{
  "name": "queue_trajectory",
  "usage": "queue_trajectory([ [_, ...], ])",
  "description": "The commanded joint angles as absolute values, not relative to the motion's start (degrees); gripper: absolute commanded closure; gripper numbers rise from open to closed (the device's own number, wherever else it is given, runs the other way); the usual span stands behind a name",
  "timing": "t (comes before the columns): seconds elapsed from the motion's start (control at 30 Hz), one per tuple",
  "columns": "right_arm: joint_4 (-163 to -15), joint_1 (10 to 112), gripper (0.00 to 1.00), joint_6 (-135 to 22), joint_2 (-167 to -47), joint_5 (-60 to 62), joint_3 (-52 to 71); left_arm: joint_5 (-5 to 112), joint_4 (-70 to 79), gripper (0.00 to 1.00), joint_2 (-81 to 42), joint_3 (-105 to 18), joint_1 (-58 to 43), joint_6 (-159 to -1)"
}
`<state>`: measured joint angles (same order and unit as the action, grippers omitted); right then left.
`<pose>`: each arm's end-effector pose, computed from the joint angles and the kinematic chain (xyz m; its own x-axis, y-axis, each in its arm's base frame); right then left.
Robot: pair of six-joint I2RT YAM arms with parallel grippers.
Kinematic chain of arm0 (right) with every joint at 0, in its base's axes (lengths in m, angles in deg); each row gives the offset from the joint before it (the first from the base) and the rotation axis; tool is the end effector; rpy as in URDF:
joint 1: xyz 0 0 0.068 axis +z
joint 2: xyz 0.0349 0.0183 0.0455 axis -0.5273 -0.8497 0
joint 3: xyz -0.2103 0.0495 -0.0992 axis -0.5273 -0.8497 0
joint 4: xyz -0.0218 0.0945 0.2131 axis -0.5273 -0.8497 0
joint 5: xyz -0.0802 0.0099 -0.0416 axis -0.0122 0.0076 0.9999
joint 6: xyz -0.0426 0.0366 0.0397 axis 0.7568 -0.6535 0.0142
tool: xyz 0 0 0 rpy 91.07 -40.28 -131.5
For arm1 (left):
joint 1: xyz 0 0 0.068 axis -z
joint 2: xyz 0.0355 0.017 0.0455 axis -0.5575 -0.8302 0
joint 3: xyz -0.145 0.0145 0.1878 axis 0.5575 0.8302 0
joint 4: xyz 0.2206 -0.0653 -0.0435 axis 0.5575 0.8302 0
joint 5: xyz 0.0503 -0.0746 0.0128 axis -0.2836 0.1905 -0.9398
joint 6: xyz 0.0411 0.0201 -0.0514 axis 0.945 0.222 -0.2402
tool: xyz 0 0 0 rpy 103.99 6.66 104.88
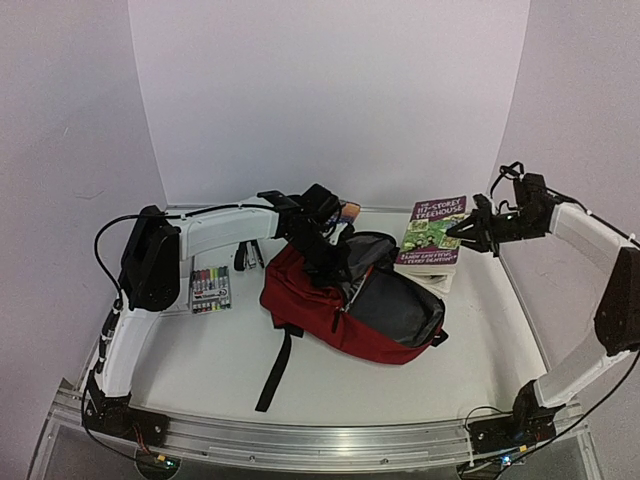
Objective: Pack the student bag
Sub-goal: Place the book in the student bag.
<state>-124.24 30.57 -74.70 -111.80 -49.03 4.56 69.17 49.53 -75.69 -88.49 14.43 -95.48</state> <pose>0.2943 0.0408 0.2626 -0.9233 0.2450 -0.2957 -0.1481 0.4830 0.8630 0.2908 -0.3603 0.1862 -0.8710 0.3572 -0.3372 0.4902 0.6768 -0.5492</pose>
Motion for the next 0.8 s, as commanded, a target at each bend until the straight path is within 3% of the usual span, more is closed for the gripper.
queue_trajectory([
  [0.0, -93.0, 38.1, 1.0, -98.3, -107.1, -47.0, -6.4, 67.0, 43.1, 1.0, -72.3, -88.1, 13.7, -97.1],
  [0.27, -89.0, 43.5, 1.0, -102.4, -110.3, -41.6, -13.6, 65.5, 42.5, 1.0, -71.7, -88.2, 13.7, -97.0],
  [0.47, -89.0, 44.2, 1.0, -96.7, -116.4, -44.7, -19.7, 65.4, 42.5, 1.0, -71.7, -88.1, 13.7, -96.2],
  [0.77, -94.3, 50.2, 1.0, -89.8, -120.8, -46.8, -13.2, 65.7, 42.5, 1.0, -71.8, -88.1, 13.8, -95.4],
])
